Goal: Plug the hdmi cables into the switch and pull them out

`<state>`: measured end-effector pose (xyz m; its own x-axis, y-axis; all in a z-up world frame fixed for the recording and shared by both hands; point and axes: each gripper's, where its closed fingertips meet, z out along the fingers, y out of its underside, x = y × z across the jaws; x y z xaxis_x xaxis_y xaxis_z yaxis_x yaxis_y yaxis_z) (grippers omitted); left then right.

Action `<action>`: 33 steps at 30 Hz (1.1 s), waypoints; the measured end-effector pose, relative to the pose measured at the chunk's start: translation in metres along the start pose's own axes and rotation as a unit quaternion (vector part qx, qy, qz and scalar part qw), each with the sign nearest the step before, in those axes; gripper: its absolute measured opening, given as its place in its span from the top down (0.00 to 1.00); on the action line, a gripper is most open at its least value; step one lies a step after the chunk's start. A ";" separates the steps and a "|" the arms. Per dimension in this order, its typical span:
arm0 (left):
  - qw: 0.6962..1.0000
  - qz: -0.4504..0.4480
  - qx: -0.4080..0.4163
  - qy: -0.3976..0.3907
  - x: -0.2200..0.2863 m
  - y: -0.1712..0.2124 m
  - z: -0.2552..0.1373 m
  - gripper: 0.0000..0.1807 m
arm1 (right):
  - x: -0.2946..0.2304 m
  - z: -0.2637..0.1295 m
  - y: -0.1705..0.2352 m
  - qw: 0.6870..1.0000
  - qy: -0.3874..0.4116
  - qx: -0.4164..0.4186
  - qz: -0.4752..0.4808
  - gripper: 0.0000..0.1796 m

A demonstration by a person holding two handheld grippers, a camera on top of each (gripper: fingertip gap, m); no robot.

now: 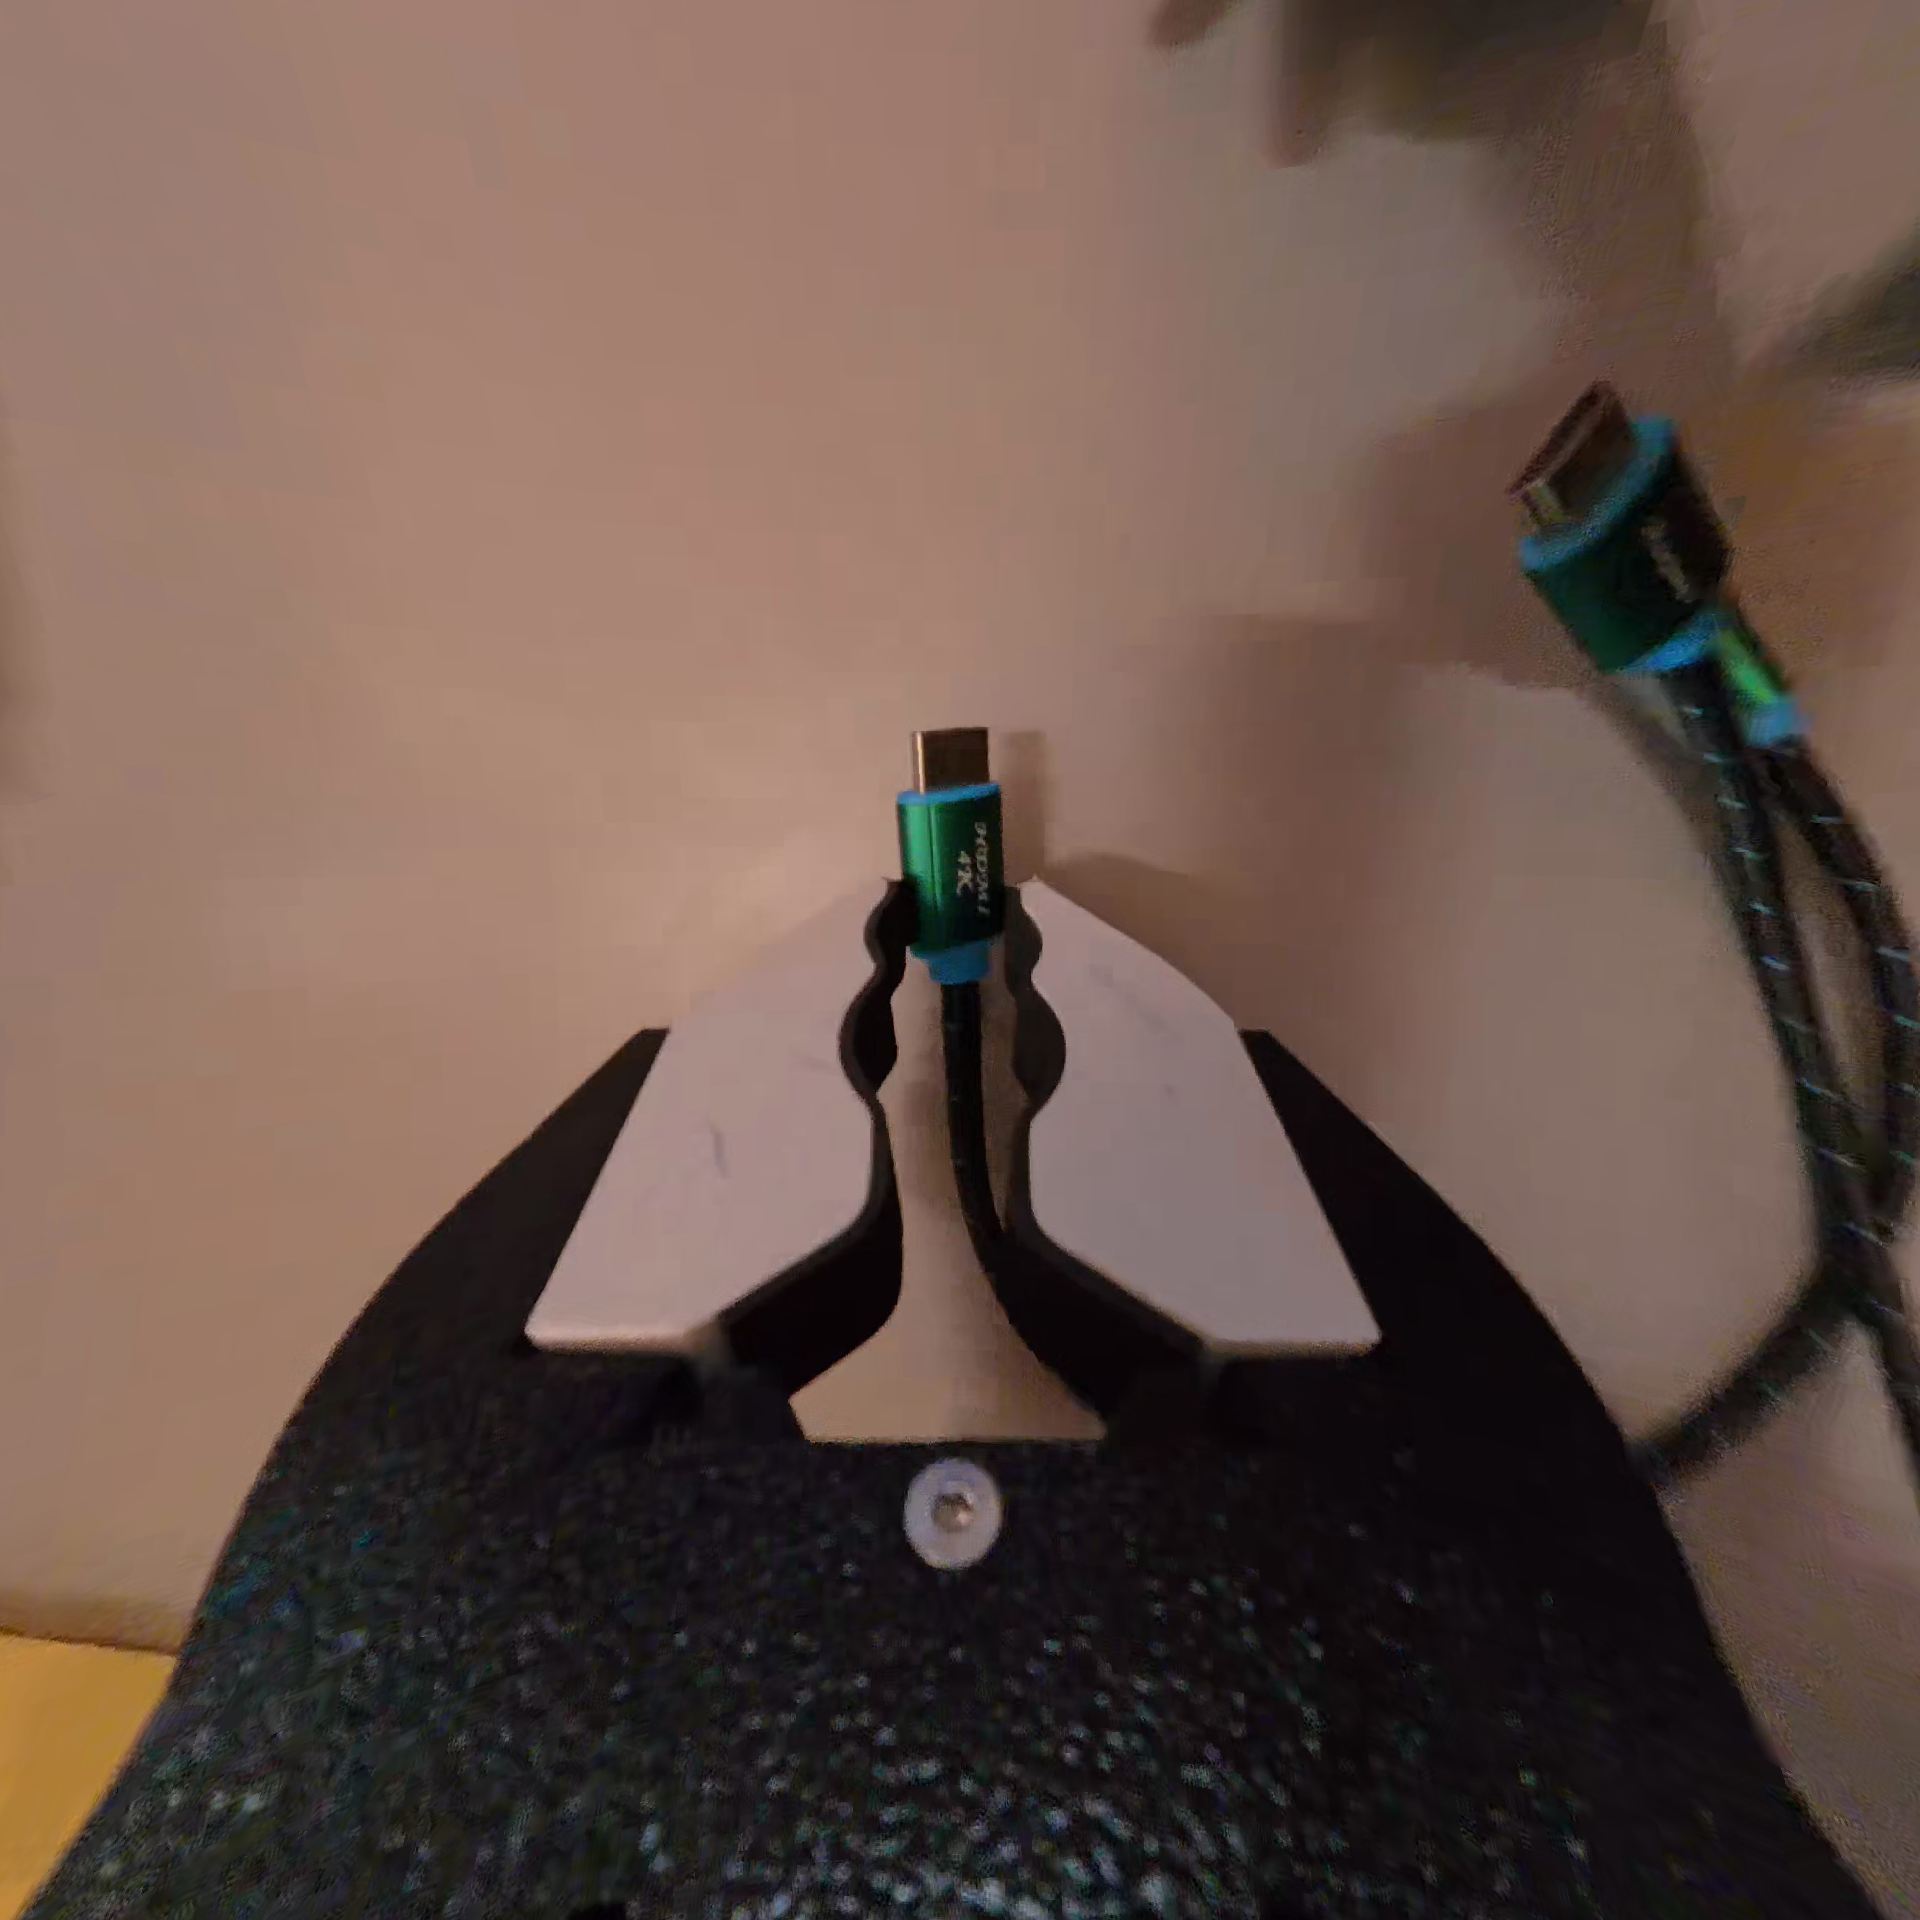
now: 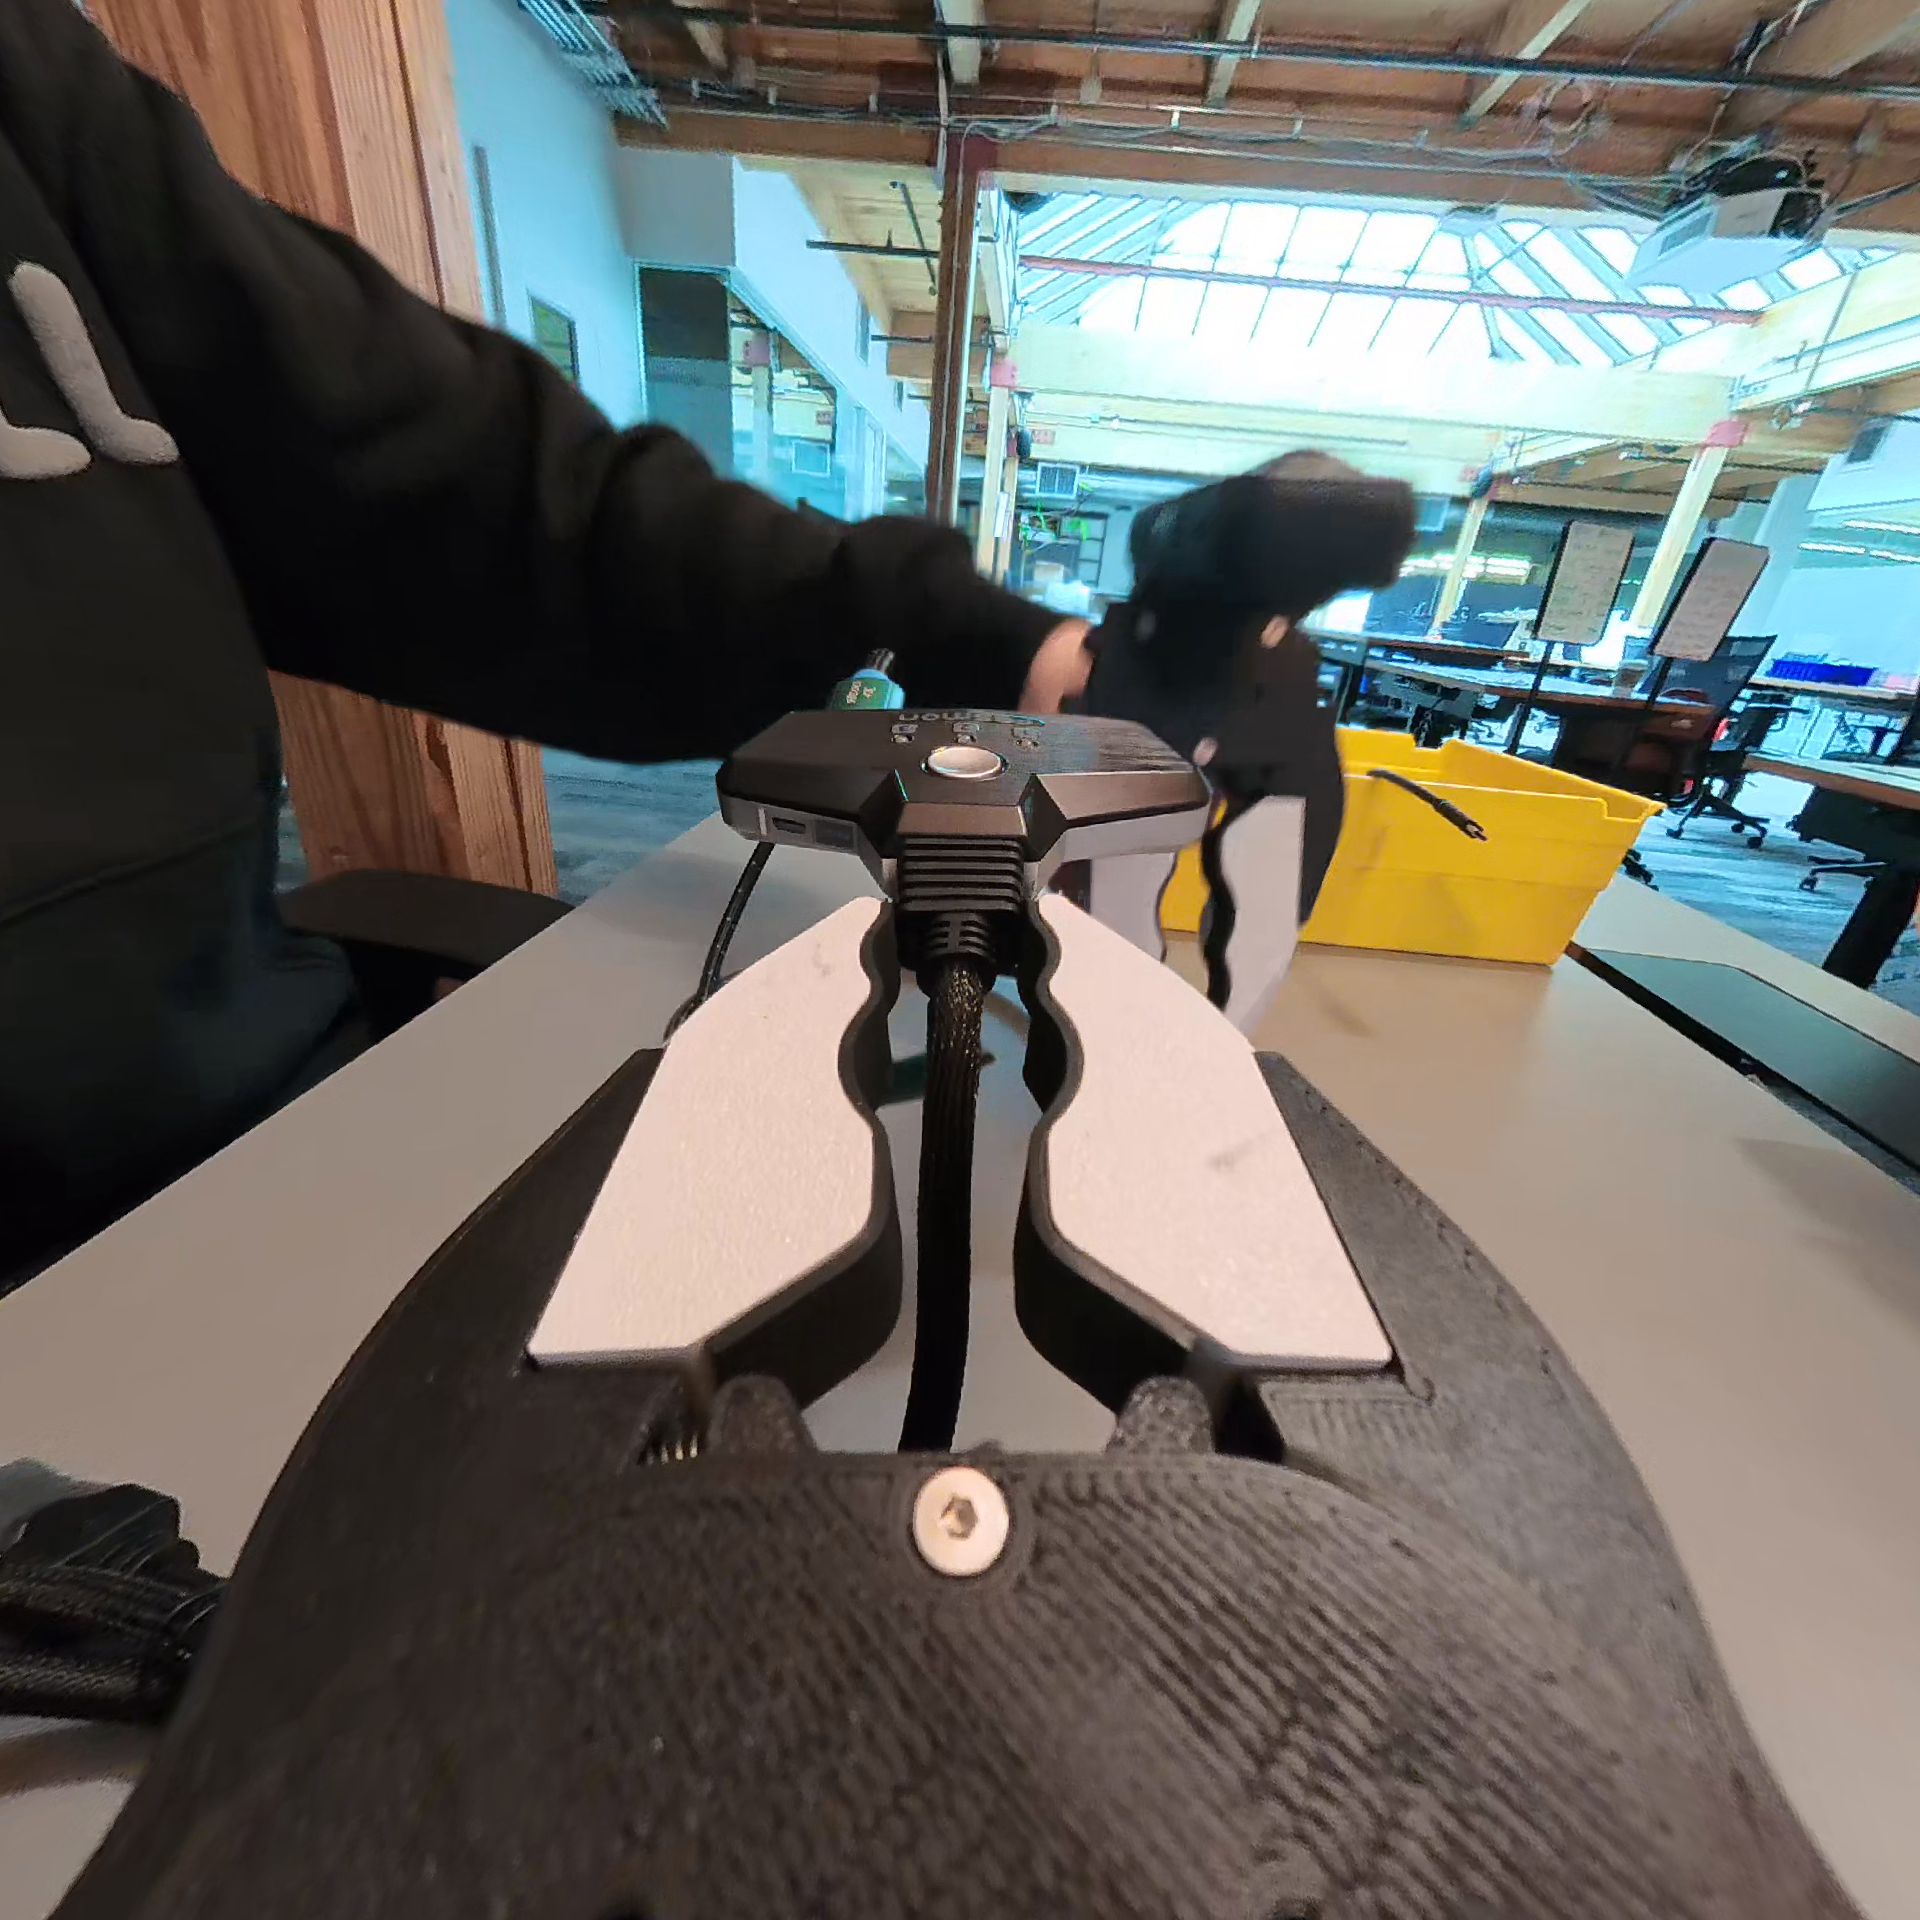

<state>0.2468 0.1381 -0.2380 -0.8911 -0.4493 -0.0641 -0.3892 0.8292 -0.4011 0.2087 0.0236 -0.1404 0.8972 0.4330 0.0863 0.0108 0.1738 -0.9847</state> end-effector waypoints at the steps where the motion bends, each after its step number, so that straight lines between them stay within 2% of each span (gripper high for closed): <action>1: 1.000 -0.003 0.020 -0.023 -0.004 0.000 0.005 0.90 | 0.000 -0.001 -0.001 1.000 0.000 0.003 0.000 0.88; 4: 0.995 0.021 0.059 -0.080 -0.010 0.004 0.016 0.88 | -0.001 -0.002 -0.001 1.000 -0.001 0.005 0.000 0.88; 7: 0.987 0.052 0.071 -0.134 -0.012 0.008 0.021 0.82 | -0.002 -0.003 -0.001 1.000 -0.004 0.005 0.002 0.88; 11: 0.980 0.059 0.085 -0.169 -0.012 0.006 0.020 0.82 | -0.004 -0.002 -0.001 1.000 -0.012 0.002 0.003 0.88; 14: 0.979 0.060 0.092 -0.173 -0.012 0.006 0.020 0.83 | -0.006 -0.001 -0.001 1.000 -0.017 0.001 0.004 0.88; 16: 0.979 0.061 0.107 -0.165 -0.008 0.007 0.022 0.89 | -0.007 -0.002 -0.001 1.000 -0.017 0.002 0.003 0.88; 25: 0.977 0.018 0.133 -0.166 -0.010 0.008 0.022 0.89 | -0.006 -0.002 -0.001 1.000 -0.013 0.001 0.003 0.88; 33: 0.976 -0.121 0.152 -0.101 -0.020 0.015 0.022 0.89 | -0.005 -0.002 -0.001 1.000 -0.012 0.002 0.007 0.88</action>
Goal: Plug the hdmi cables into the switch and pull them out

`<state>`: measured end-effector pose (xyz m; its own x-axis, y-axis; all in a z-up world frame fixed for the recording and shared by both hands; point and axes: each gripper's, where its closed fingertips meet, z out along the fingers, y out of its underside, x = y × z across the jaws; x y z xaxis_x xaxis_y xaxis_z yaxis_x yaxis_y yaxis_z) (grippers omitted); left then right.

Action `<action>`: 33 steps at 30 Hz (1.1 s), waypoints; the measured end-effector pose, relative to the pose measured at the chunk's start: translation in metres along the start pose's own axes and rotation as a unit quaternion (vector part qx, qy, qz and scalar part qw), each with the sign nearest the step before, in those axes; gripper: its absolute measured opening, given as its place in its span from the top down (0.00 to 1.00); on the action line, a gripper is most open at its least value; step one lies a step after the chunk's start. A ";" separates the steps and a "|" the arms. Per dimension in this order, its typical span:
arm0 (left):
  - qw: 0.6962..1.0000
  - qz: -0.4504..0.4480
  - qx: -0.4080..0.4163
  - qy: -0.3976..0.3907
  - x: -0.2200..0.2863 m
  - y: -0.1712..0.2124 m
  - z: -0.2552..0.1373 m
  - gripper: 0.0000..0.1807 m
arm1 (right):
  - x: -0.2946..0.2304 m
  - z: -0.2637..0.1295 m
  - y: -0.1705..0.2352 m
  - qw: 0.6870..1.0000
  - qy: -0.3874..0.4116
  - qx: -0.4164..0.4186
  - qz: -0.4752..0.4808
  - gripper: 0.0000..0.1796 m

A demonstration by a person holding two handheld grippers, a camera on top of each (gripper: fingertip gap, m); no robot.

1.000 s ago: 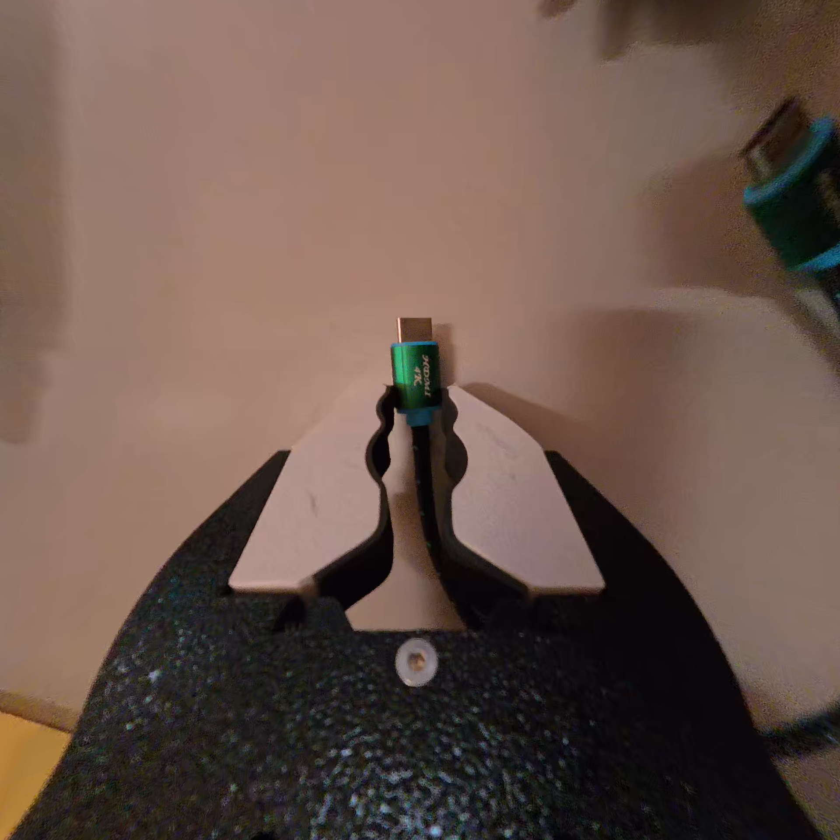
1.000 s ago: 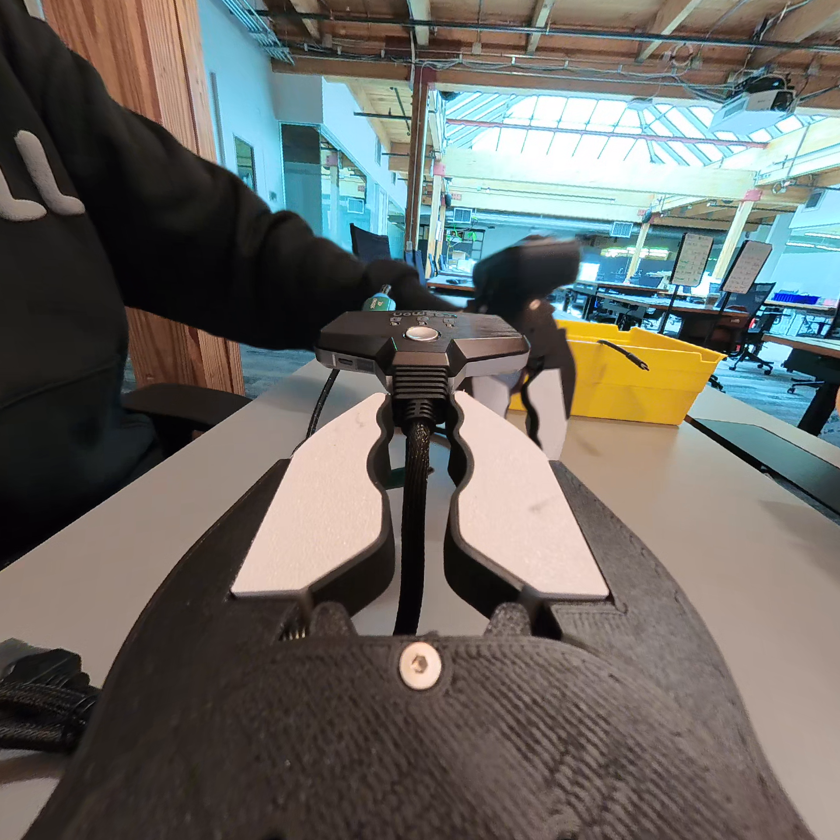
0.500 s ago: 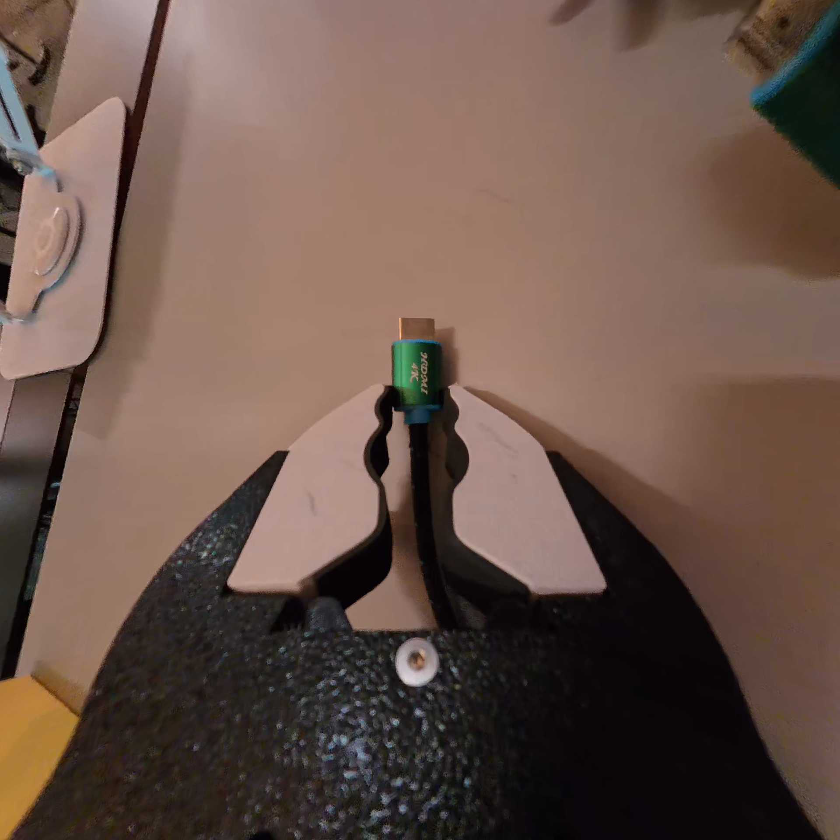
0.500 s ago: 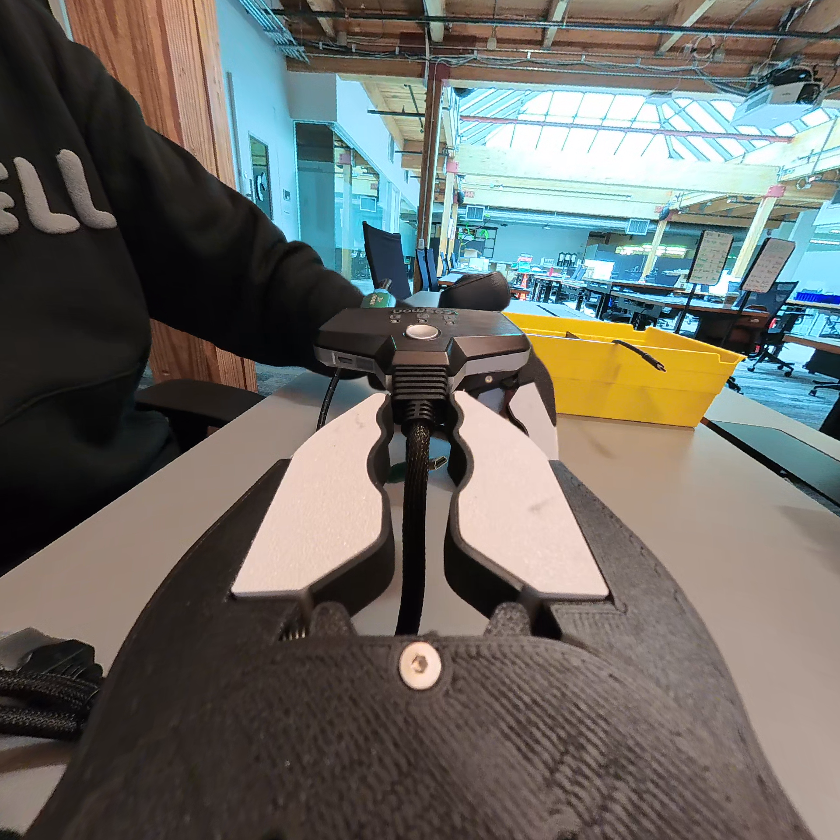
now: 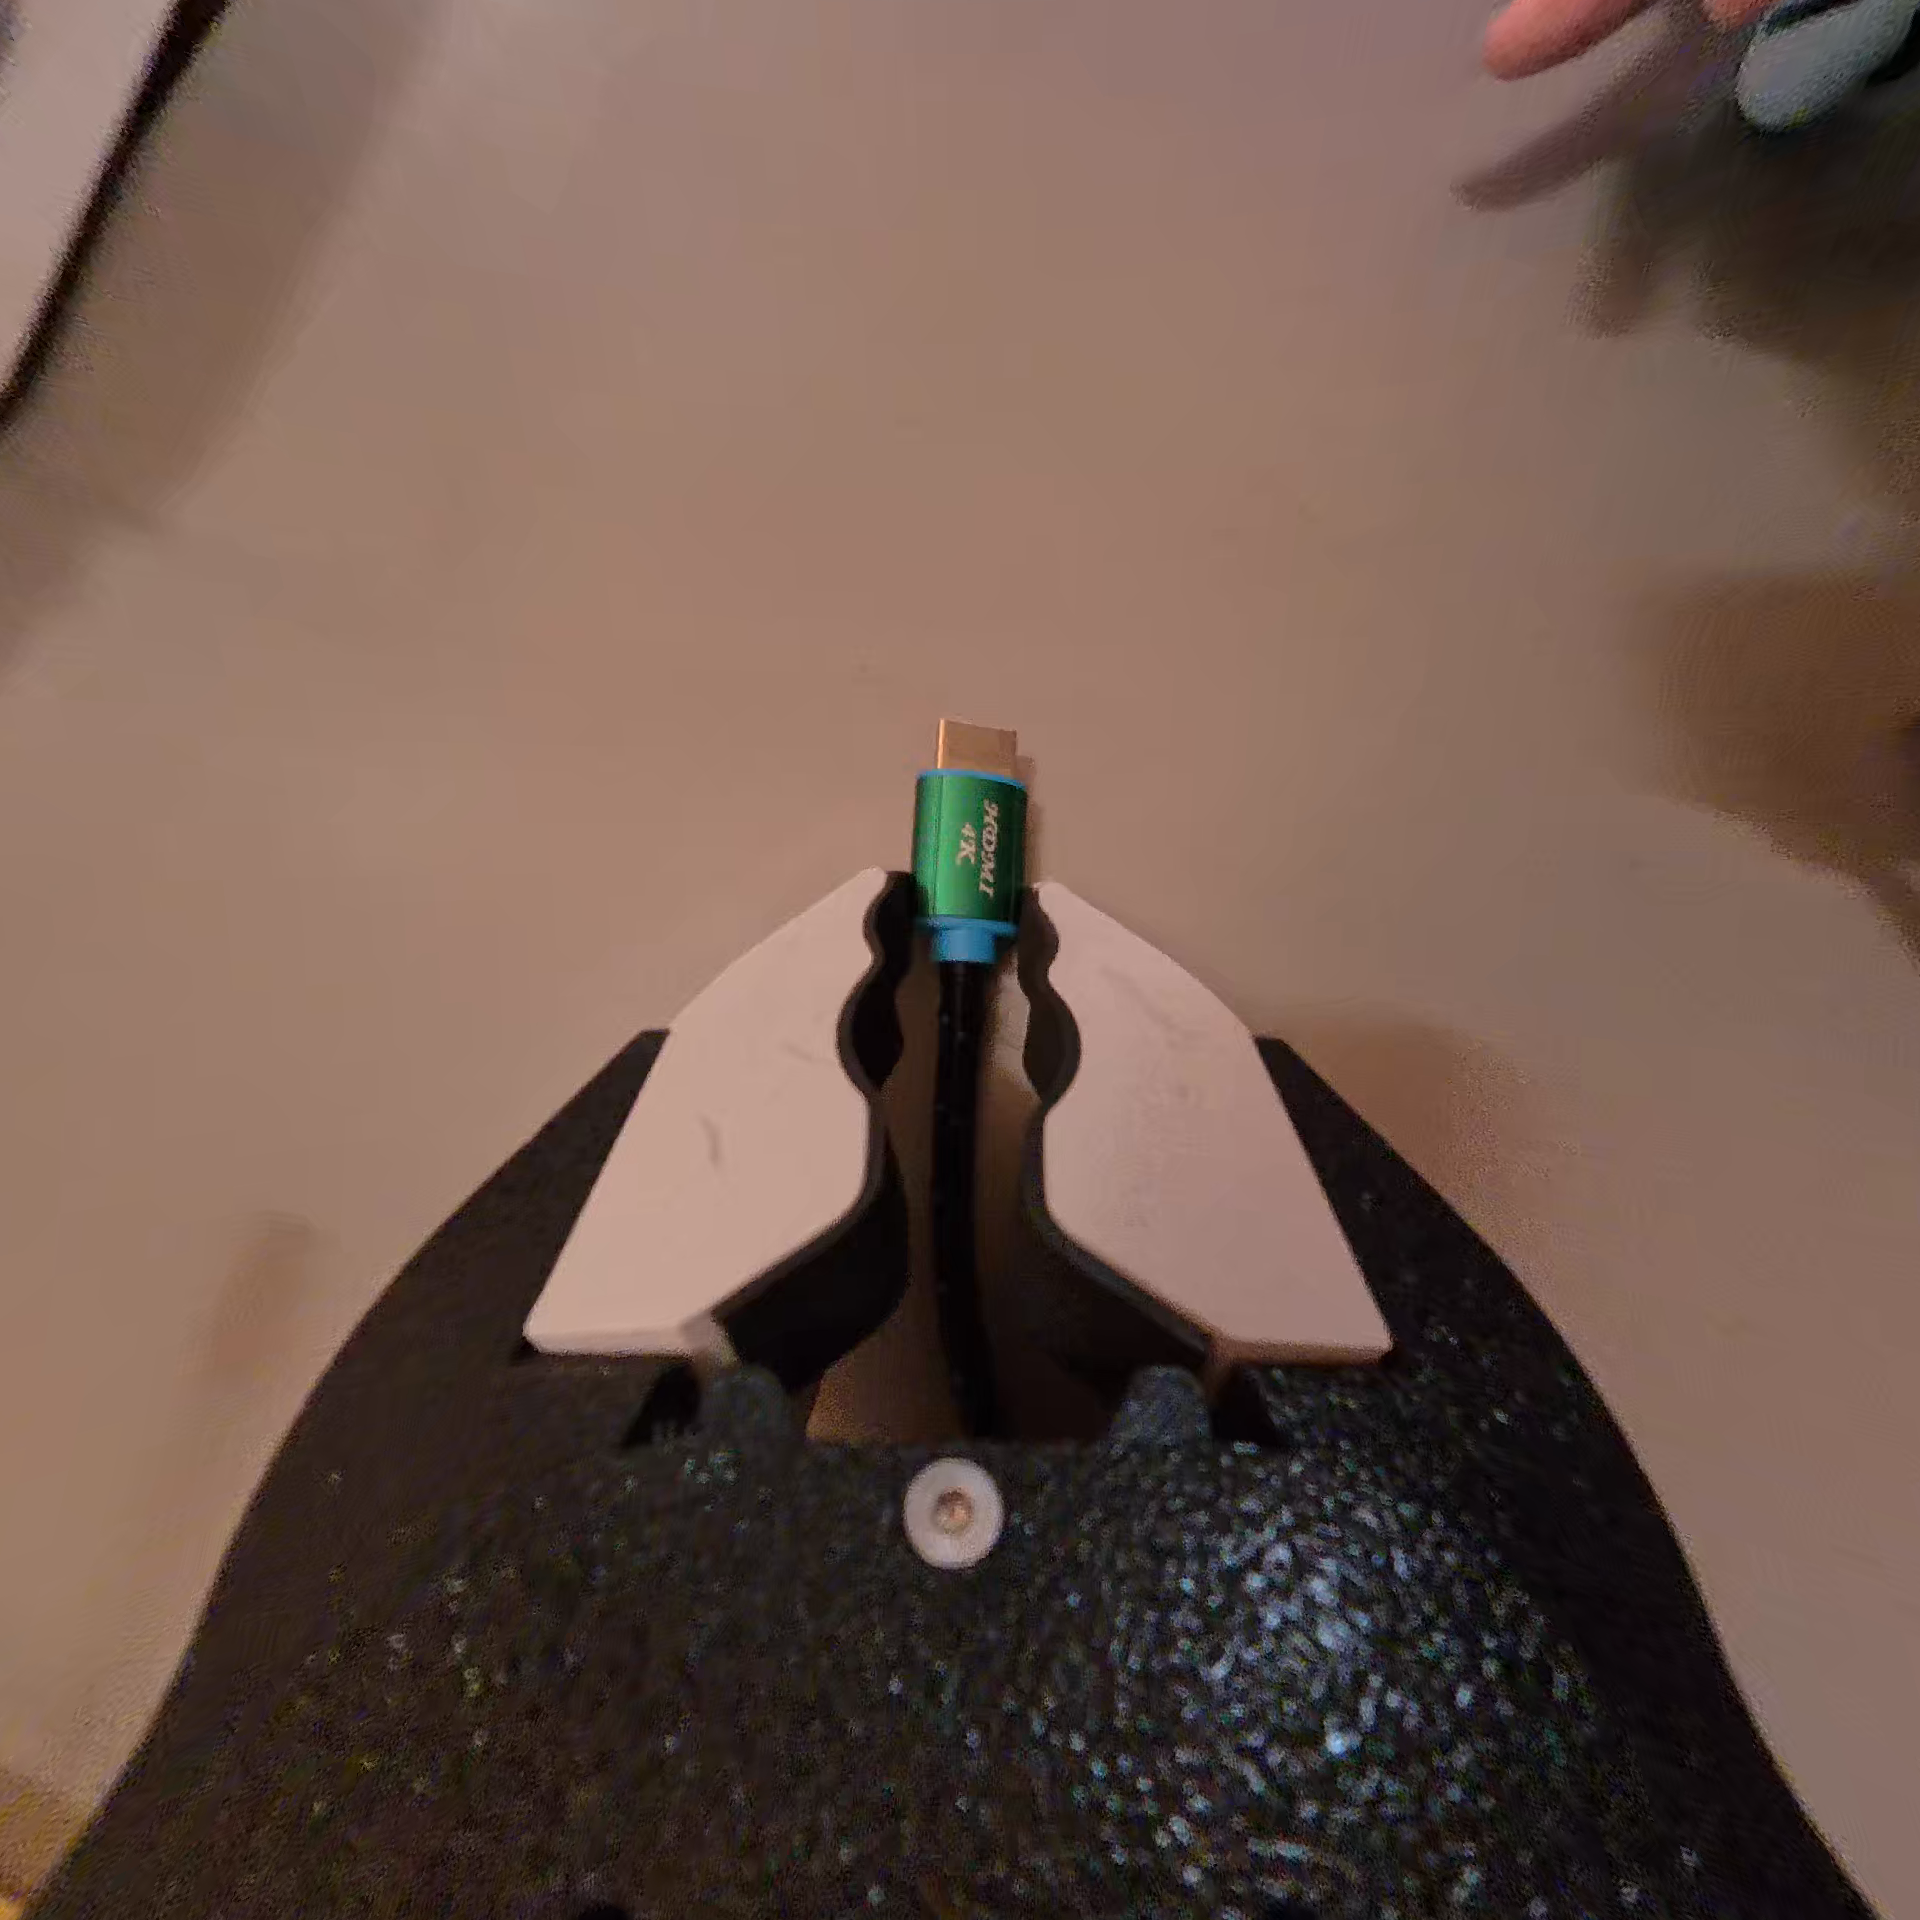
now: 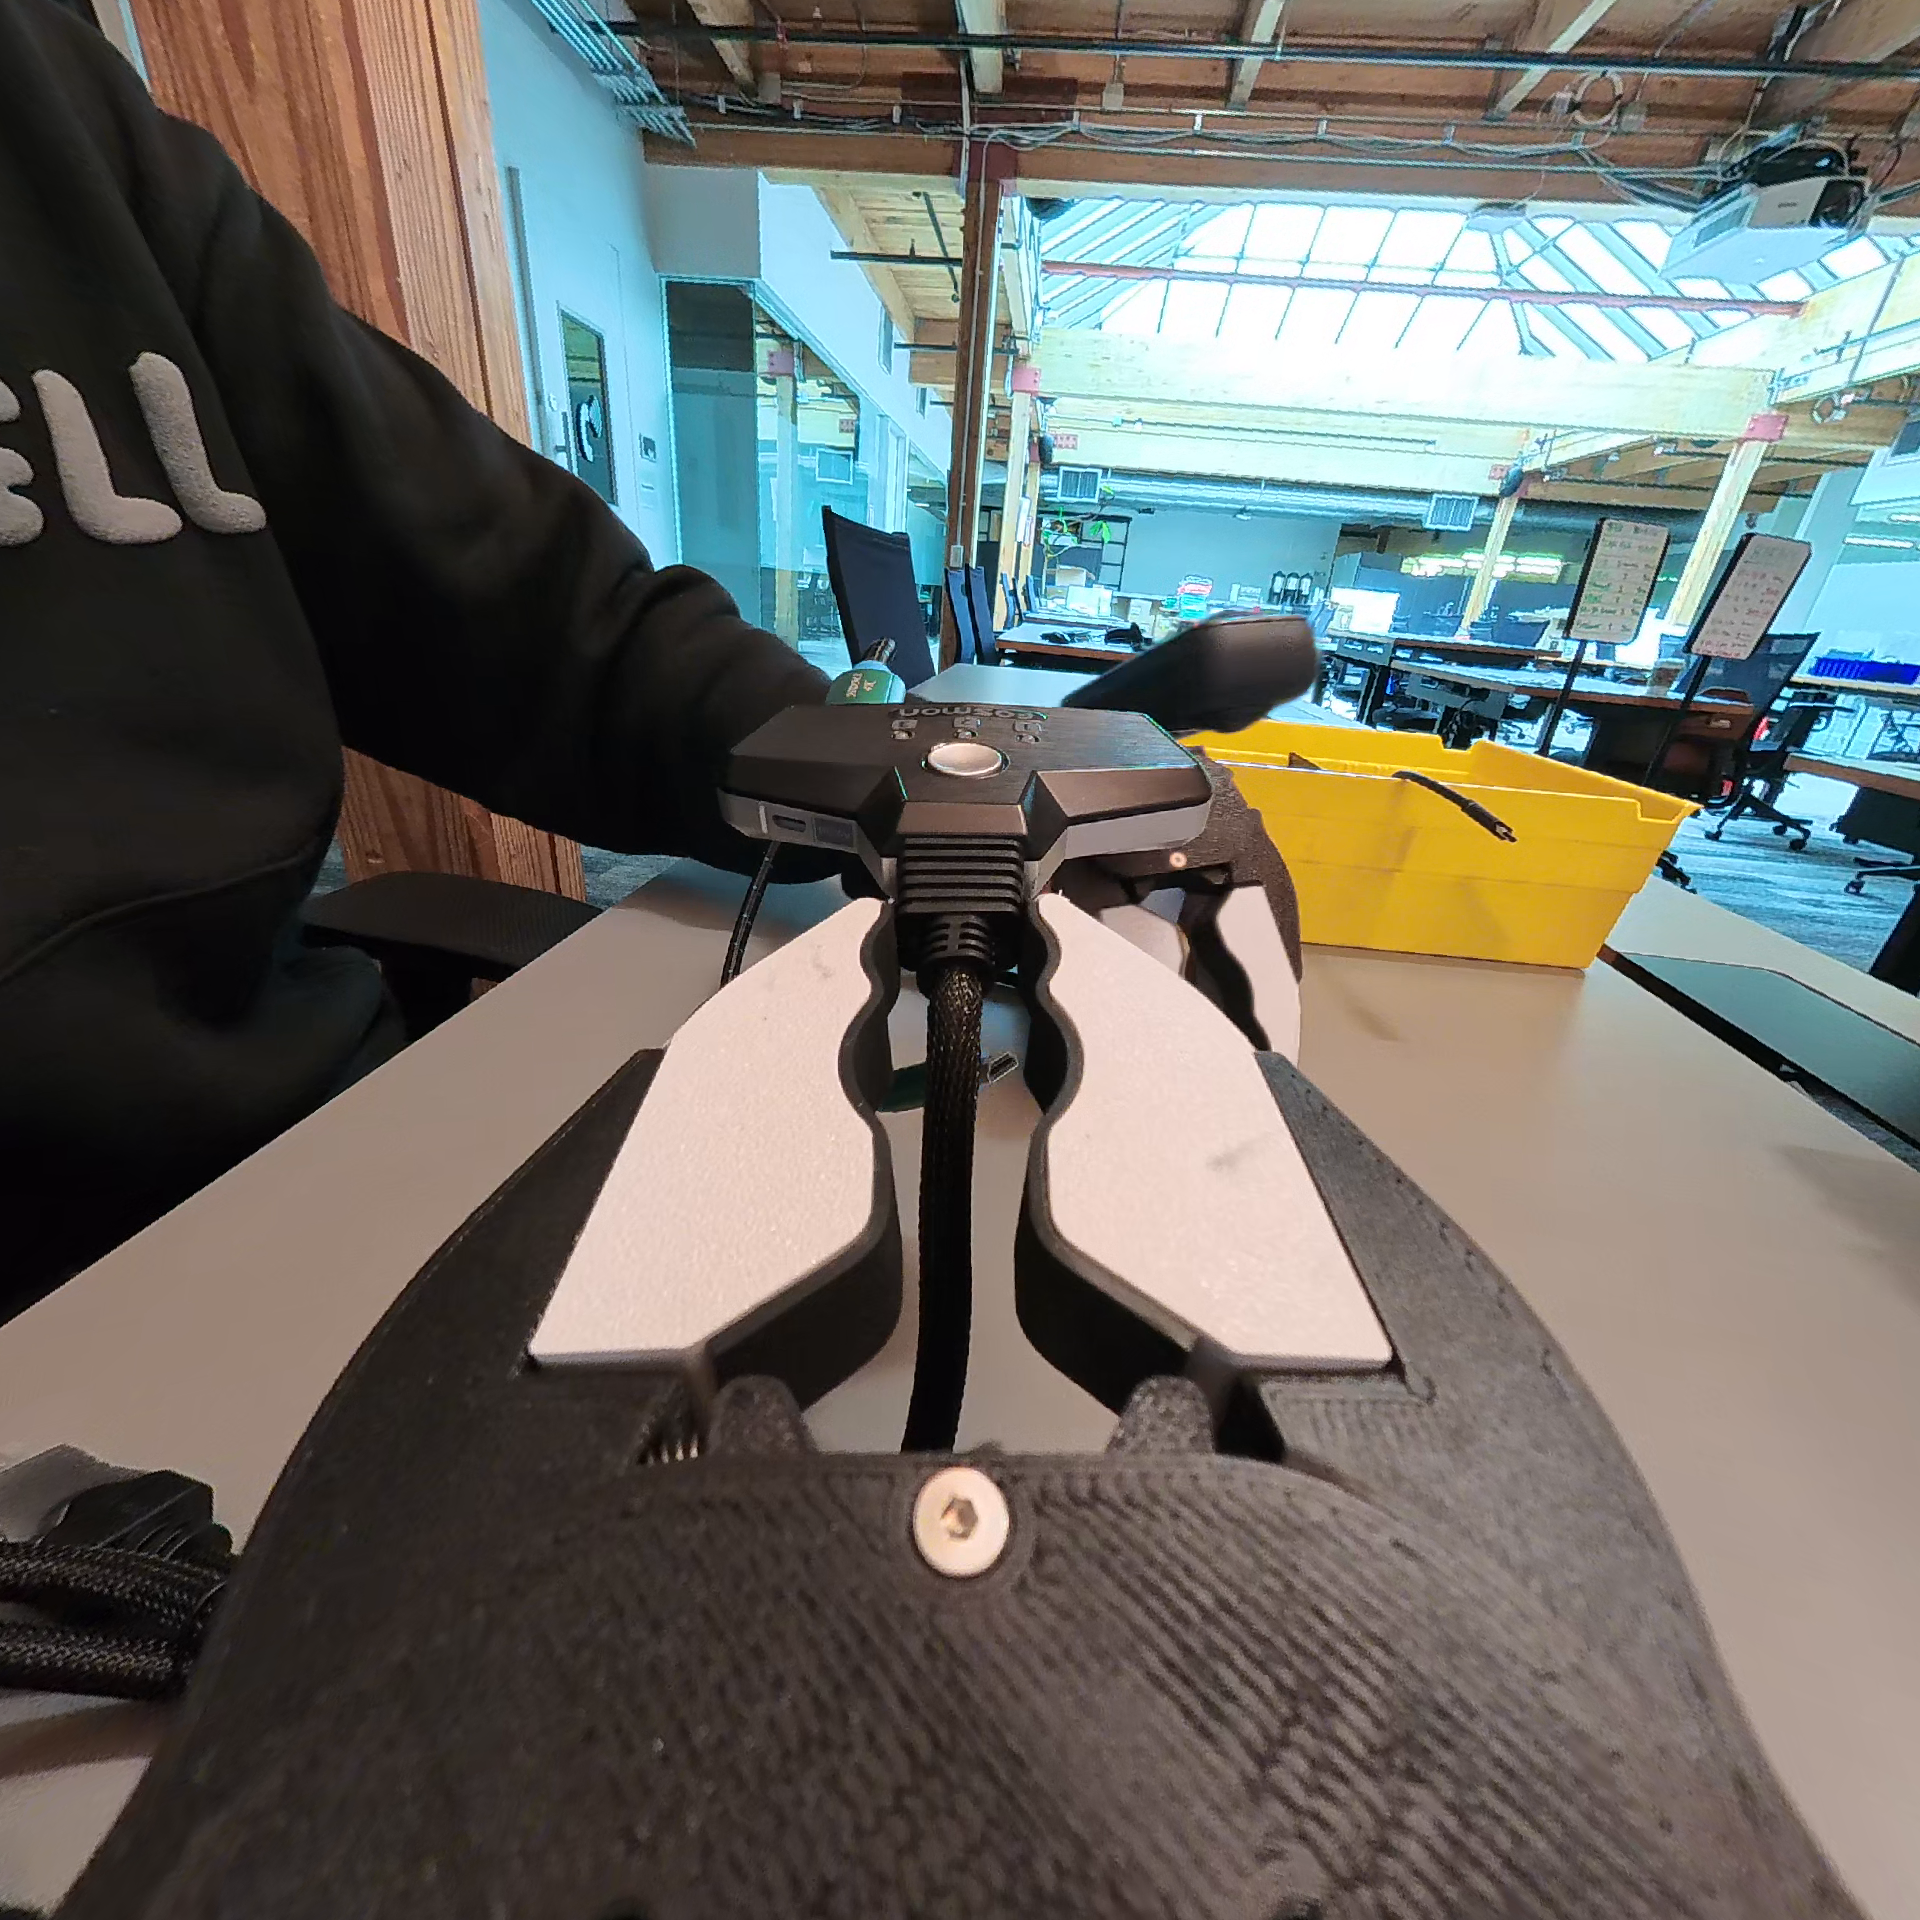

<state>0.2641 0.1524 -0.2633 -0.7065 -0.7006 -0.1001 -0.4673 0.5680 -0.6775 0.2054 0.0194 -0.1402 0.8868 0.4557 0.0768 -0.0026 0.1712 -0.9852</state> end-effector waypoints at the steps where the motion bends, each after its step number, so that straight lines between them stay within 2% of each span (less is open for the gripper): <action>1: 1.000 -0.020 -0.001 0.009 -0.001 0.000 -0.001 0.89 | 0.000 0.000 0.000 1.000 0.000 -0.001 0.001 0.88; 7: 0.988 -0.124 0.017 0.095 -0.003 -0.014 -0.029 0.89 | 0.002 0.000 0.001 1.000 -0.001 -0.002 0.008 0.88; 12: 0.966 -0.171 -0.036 0.191 0.004 -0.008 -0.062 0.89 | 0.001 0.000 0.001 1.000 -0.001 -0.004 0.005 0.88; 14: 0.962 -0.157 -0.050 0.216 0.009 -0.011 -0.078 0.89 | 0.001 0.001 0.002 1.000 -0.003 -0.007 0.006 0.88; 18: 0.971 -0.121 -0.036 0.201 0.004 -0.028 -0.101 0.89 | 0.001 0.001 0.002 1.000 -0.002 -0.008 0.006 0.88; 23: 0.968 -0.104 -0.047 0.221 0.008 -0.035 -0.123 0.89 | 0.001 0.000 0.001 1.000 0.000 -0.004 0.002 0.88; 29: 0.953 -0.046 -0.159 0.253 0.028 -0.040 -0.150 0.89 | 0.001 0.003 0.004 1.000 0.000 -0.016 0.005 0.88; 33: 0.930 -0.004 -0.254 0.266 0.047 -0.046 -0.145 0.89 | 0.001 0.005 0.006 1.000 0.003 -0.025 0.000 0.88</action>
